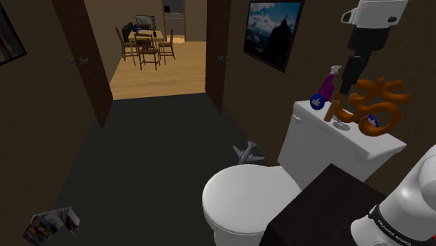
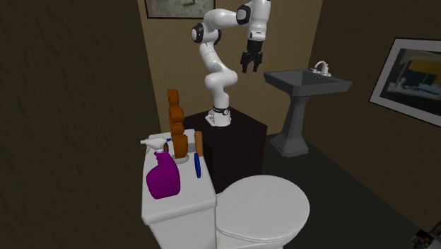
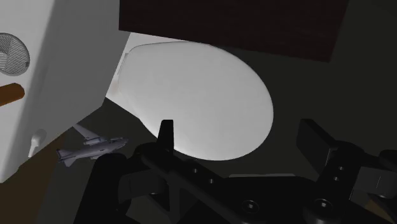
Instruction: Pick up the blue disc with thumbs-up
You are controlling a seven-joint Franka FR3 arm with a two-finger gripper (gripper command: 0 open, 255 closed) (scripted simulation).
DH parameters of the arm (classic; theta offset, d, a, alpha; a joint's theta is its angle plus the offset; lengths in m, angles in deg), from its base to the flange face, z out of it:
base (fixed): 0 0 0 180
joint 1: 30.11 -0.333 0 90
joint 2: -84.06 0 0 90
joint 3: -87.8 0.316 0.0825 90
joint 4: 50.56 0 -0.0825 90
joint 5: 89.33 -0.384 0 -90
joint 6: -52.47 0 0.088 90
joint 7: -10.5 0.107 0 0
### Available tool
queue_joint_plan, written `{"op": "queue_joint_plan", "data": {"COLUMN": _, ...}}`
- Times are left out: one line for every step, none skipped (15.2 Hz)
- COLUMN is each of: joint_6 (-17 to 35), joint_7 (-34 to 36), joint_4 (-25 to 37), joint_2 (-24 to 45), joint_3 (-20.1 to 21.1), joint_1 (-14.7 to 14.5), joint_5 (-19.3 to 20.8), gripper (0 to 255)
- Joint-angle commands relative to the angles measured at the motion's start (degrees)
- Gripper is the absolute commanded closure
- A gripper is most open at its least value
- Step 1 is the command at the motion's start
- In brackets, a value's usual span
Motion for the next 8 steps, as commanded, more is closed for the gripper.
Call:
{"op": "queue_joint_plan", "data": {"joint_6": 0.0, "joint_7": 0.0, "joint_4": 0.0, "joint_2": 0.0, "joint_3": 0.0, "joint_1": 0.0, "joint_5": 0.0, "gripper": 0}}
{"op": "queue_joint_plan", "data": {"joint_6": 1.2, "joint_7": -0.4, "joint_4": 0.2, "joint_2": 1.4, "joint_3": -0.9, "joint_1": 0.5, "joint_5": 0.6, "gripper": 0}}
{"op": "queue_joint_plan", "data": {"joint_6": 2.3, "joint_7": -0.9, "joint_4": 0.4, "joint_2": 2.8, "joint_3": -1.9, "joint_1": 1.1, "joint_5": 1.1, "gripper": 0}}
{"op": "queue_joint_plan", "data": {"joint_6": 3.5, "joint_7": -1.3, "joint_4": 0.8, "joint_2": 4.3, "joint_3": -2.8, "joint_1": 1.6, "joint_5": 1.6, "gripper": 0}}
{"op": "queue_joint_plan", "data": {"joint_6": 4.6, "joint_7": -1.7, "joint_4": 1.1, "joint_2": 5.8, "joint_3": -3.7, "joint_1": 2.1, "joint_5": 2.1, "gripper": 0}}
{"op": "queue_joint_plan", "data": {"joint_6": 5.7, "joint_7": -2.1, "joint_4": 1.6, "joint_2": 7.3, "joint_3": -4.6, "joint_1": 2.6, "joint_5": 2.5, "gripper": 0}}
{"op": "queue_joint_plan", "data": {"joint_6": 6.7, "joint_7": -2.5, "joint_4": 2.1, "joint_2": 8.9, "joint_3": -5.6, "joint_1": 3.0, "joint_5": 2.9, "gripper": 0}}
{"op": "queue_joint_plan", "data": {"joint_6": 7.8, "joint_7": -2.9, "joint_4": 2.6, "joint_2": 10.5, "joint_3": -6.5, "joint_1": 3.5, "joint_5": 3.2, "gripper": 0}}
